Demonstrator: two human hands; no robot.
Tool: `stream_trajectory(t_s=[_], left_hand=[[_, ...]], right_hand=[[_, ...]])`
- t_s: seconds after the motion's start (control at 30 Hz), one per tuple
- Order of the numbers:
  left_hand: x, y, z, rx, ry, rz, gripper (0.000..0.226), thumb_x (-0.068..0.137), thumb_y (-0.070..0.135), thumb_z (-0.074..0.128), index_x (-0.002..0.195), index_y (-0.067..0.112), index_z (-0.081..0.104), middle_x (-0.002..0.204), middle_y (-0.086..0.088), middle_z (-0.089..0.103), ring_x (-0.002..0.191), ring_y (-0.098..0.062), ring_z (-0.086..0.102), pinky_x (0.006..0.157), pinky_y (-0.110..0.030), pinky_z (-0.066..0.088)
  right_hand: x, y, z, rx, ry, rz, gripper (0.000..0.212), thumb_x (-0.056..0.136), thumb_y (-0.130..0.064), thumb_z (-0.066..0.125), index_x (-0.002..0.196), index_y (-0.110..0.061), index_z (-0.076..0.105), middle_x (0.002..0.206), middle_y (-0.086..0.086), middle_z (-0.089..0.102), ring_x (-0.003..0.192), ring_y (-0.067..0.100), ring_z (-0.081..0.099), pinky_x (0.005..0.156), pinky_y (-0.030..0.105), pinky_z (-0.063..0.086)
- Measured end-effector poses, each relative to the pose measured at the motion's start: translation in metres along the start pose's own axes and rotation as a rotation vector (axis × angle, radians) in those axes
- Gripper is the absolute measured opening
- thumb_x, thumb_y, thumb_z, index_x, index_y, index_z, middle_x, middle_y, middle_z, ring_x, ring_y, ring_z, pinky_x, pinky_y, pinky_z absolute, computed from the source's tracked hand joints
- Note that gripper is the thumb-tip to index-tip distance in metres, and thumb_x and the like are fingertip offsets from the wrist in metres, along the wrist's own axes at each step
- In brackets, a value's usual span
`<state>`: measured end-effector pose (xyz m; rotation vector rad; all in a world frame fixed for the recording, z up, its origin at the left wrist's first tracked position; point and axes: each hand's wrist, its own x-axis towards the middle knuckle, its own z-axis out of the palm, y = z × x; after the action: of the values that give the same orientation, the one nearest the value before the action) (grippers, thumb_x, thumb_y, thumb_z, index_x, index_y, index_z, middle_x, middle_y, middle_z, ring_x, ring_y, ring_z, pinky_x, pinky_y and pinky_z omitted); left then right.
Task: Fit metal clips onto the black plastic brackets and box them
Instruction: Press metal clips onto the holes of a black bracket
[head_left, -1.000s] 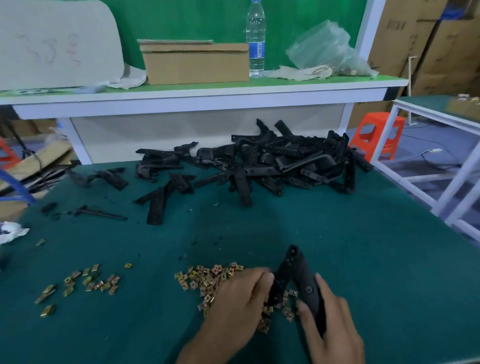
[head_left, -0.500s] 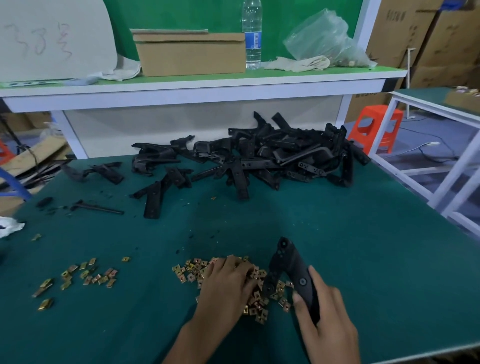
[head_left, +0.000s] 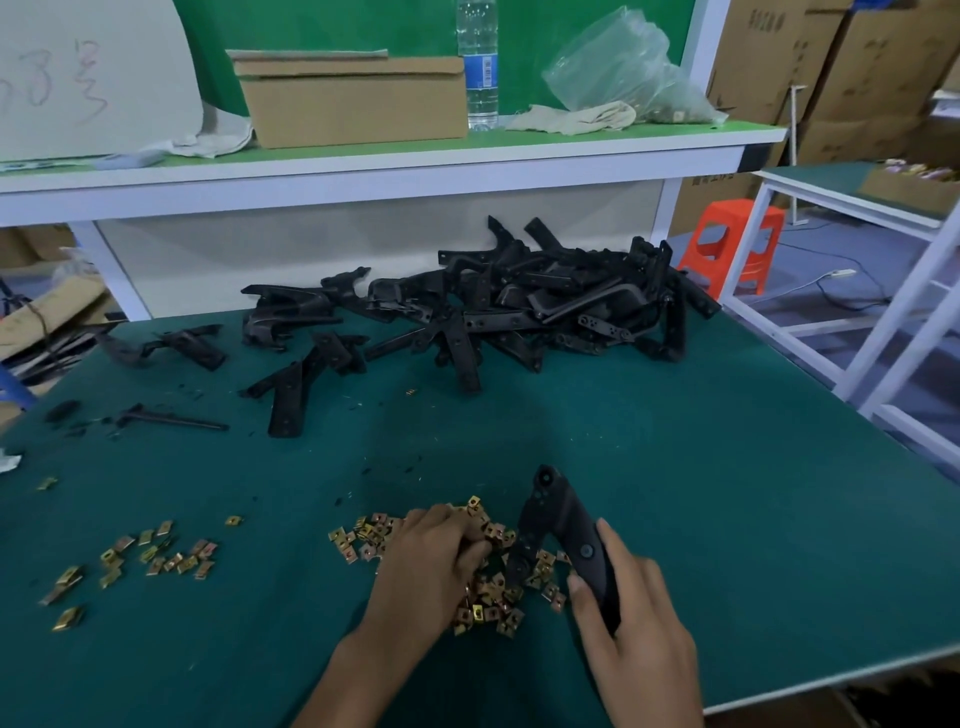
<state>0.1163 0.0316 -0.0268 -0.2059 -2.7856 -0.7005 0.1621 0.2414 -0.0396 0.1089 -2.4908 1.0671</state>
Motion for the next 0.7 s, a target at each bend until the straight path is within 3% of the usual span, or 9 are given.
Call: stream_trajectory(t_s=[0.13, 0.3, 0.4, 0.57, 0.7], left_hand=[[-0.001, -0.004, -0.006, -0.064, 0.002, 0.032, 0.013, 0.092, 0.029, 0.072, 0.103, 0.021, 0.071, 0.102, 0.012, 0.065, 0.095, -0.009, 0.057, 0.087, -0.025, 0.044], [-0.004, -0.014, -0.013, -0.047, -0.074, 0.078, 0.020, 0.097, 0.030, 0.065, 0.115, 0.023, 0.070, 0.114, 0.012, 0.063, 0.110, -0.007, 0.055, 0.093, -0.016, 0.038], [-0.002, -0.014, -0.017, -0.062, -0.072, 0.088, 0.017, 0.100, 0.024, 0.061, 0.115, 0.022, 0.069, 0.112, 0.012, 0.064, 0.105, -0.006, 0.059, 0.092, -0.022, 0.046], [0.002, -0.007, -0.022, -0.137, 0.050, 0.039, 0.019, 0.104, 0.026, 0.055, 0.113, 0.019, 0.070, 0.103, 0.011, 0.066, 0.094, -0.002, 0.060, 0.083, -0.008, 0.040], [-0.001, -0.003, -0.025, -0.181, 0.088, -0.061, 0.019, 0.104, 0.022, 0.053, 0.103, 0.015, 0.071, 0.091, 0.009, 0.071, 0.081, -0.003, 0.063, 0.076, -0.021, 0.048]], right_hand=[[0.000, 0.001, 0.001, -0.003, 0.003, -0.008, 0.059, 0.087, -0.041, 0.063, 0.143, -0.033, 0.048, 0.101, -0.018, 0.051, 0.082, 0.006, 0.054, 0.053, 0.012, 0.039], [0.000, 0.003, 0.001, -0.011, -0.008, -0.021, 0.058, 0.088, -0.042, 0.060, 0.144, -0.033, 0.047, 0.101, -0.020, 0.048, 0.083, 0.004, 0.053, 0.053, 0.010, 0.038], [-0.001, 0.005, 0.002, -0.004, -0.007, -0.019, 0.058, 0.089, -0.043, 0.059, 0.145, -0.034, 0.047, 0.103, -0.020, 0.047, 0.084, 0.003, 0.052, 0.054, 0.012, 0.040], [-0.001, 0.007, 0.003, 0.017, 0.009, -0.024, 0.059, 0.087, -0.041, 0.062, 0.144, -0.033, 0.049, 0.102, -0.018, 0.051, 0.085, 0.005, 0.054, 0.055, 0.019, 0.045], [0.000, 0.004, 0.001, 0.035, -0.015, -0.025, 0.058, 0.088, -0.044, 0.060, 0.144, -0.030, 0.051, 0.100, -0.019, 0.051, 0.086, 0.003, 0.055, 0.057, 0.012, 0.041]])
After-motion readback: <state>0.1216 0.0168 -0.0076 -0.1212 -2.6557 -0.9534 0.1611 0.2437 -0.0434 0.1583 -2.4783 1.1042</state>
